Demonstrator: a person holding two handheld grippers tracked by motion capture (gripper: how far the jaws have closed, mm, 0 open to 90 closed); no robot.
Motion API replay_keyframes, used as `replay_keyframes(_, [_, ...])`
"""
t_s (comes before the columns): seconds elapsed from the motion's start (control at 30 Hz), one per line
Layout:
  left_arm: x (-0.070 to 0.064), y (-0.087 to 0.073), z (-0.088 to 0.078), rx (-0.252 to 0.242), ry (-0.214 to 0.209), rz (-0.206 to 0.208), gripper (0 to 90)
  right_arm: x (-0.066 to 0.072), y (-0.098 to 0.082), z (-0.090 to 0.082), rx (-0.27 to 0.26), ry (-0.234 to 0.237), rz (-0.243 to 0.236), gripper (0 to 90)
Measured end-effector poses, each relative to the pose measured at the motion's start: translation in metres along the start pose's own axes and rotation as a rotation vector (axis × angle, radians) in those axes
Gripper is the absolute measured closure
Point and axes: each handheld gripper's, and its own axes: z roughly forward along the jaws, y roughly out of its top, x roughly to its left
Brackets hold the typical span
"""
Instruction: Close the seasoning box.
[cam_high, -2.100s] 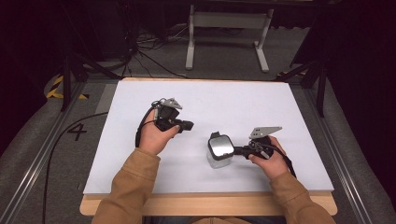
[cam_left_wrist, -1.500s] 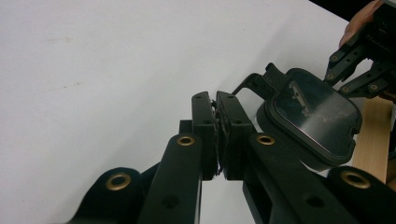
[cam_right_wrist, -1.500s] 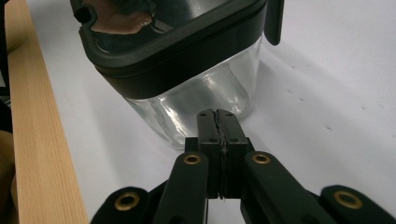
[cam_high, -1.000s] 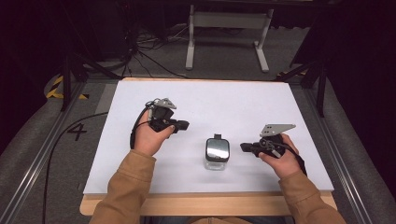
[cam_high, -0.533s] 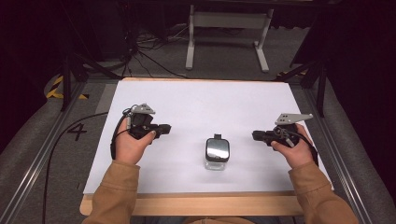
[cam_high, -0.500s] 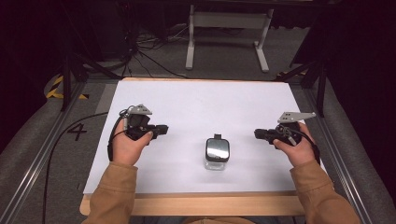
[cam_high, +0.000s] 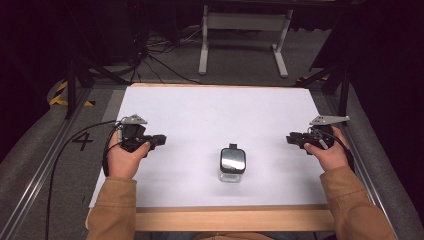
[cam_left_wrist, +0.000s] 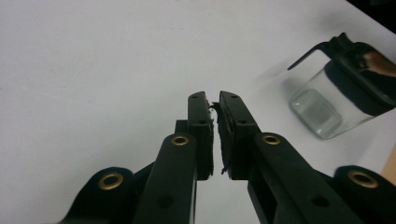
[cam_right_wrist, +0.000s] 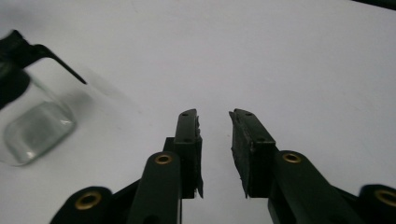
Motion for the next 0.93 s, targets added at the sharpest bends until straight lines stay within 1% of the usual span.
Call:
replay_keyframes(0.03, [0.003, -0.002, 0.003, 0.006, 0.004, -0.008, 83.0, -0.004, -0.002, 0.001, 0.011, -0.004, 0.005, 68.0])
replay_keyframes(0.07, [0.005, -0.002, 0.005, 0.015, 0.011, -0.002, 82.7, -0.009, -0.004, 0.004, 0.029, -0.014, 0.018, 66.4])
replay_keyframes(0.1, [0.008, -0.004, 0.007, 0.025, 0.017, -0.012, 82.3, -0.017, -0.009, 0.008, 0.054, -0.038, 0.02, 63.3])
replay_keyframes(0.13, [0.011, -0.006, 0.01, 0.028, 0.017, -0.015, 81.6, -0.021, -0.011, 0.01, 0.063, -0.045, 0.026, 62.5])
replay_keyframes(0.17, [0.012, -0.007, 0.011, 0.028, 0.017, -0.018, 81.6, -0.021, -0.011, 0.01, 0.063, -0.045, 0.026, 62.5])
replay_keyframes(0.2, [0.015, -0.009, 0.013, 0.036, 0.021, -0.028, 81.3, -0.028, -0.015, 0.014, 0.078, -0.063, 0.032, 60.6])
replay_keyframes(0.23, [0.018, -0.011, 0.016, 0.042, 0.025, -0.034, 81.3, -0.031, -0.016, 0.015, 0.088, -0.071, 0.031, 59.7])
replay_keyframes(0.27, [0.018, -0.011, 0.016, 0.042, 0.025, -0.034, 81.2, -0.031, -0.016, 0.015, 0.088, -0.071, 0.031, 59.7])
replay_keyframes(0.33, [0.02, -0.011, 0.017, 0.05, 0.014, -0.038, 81.1, -0.036, -0.021, 0.017, 0.108, -0.102, 0.03, 57.6])
replay_keyframes(0.37, [0.019, -0.011, 0.018, 0.046, 0.017, -0.041, 80.9, -0.039, -0.025, 0.017, 0.102, -0.119, 0.025, 56.1])
replay_keyframes(0.43, [0.018, -0.011, 0.018, 0.046, 0.01, -0.036, 81.0, -0.04, -0.034, 0.018, 0.101, -0.13, 0.046, 54.3])
replay_keyframes(0.47, [0.018, -0.011, 0.018, 0.05, 0.014, -0.032, 80.9, -0.039, -0.039, 0.018, 0.101, -0.124, 0.046, 54.5])
replay_keyframes(0.5, [0.018, -0.011, 0.018, 0.046, 0.01, -0.033, 80.9, -0.039, -0.046, 0.016, 0.082, -0.107, 0.065, 55.3])
replay_keyframes(0.53, [0.018, -0.011, 0.018, 0.046, 0.008, -0.034, 80.8, -0.039, -0.051, 0.017, 0.074, -0.1, 0.086, 54.6])
replay_keyframes(0.57, [0.018, -0.01, 0.019, 0.046, 0.011, -0.032, 80.7, -0.04, -0.054, 0.017, 0.1, -0.098, 0.081, 54.6])
replay_keyframes(0.6, [0.019, -0.01, 0.019, 0.047, 0.013, -0.034, 80.6, -0.04, -0.056, 0.016, 0.114, -0.102, 0.058, 54.6])
replay_keyframes(0.63, [0.019, -0.01, 0.019, 0.047, 0.013, -0.034, 80.5, -0.04, -0.056, 0.016, 0.114, -0.102, 0.058, 54.6])
replay_keyframes(0.67, [0.02, -0.011, 0.021, 0.053, 0.013, -0.037, 80.3, -0.04, -0.06, 0.015, 0.098, -0.115, 0.067, 54.2])
replay_keyframes(0.7, [0.02, -0.011, 0.021, 0.053, 0.013, -0.037, 80.2, -0.04, -0.061, 0.016, 0.096, -0.115, 0.064, 54.3])
replay_keyframes(0.73, [0.021, -0.011, 0.023, 0.061, 0.019, -0.04, 80.2, -0.04, -0.061, 0.016, 0.096, -0.115, 0.064, 54.3])
replay_keyframes(0.77, [0.021, -0.012, 0.026, 0.082, 0.034, -0.039, 79.7, -0.039, -0.061, 0.017, 0.085, -0.122, 0.058, 53.7])
replay_keyframes(0.8, [0.021, -0.012, 0.026, 0.082, 0.034, -0.039, 79.7, -0.039, -0.061, 0.017, 0.085, -0.122, 0.058, 53.7])
replay_keyframes(0.83, [0.021, -0.012, 0.027, 0.09, 0.04, -0.033, 79.6, -0.037, -0.061, 0.019, 0.077, -0.129, 0.046, 52.7])
replay_keyframes(0.87, [0.02, -0.012, 0.027, 0.092, 0.037, -0.027, 79.5, -0.036, -0.06, 0.019, 0.077, -0.125, 0.042, 52.6])
replay_keyframes(0.93, [0.019, -0.011, 0.027, 0.096, 0.041, -0.028, 78.9, -0.035, -0.06, 0.02, 0.075, -0.123, 0.041, 52.6])
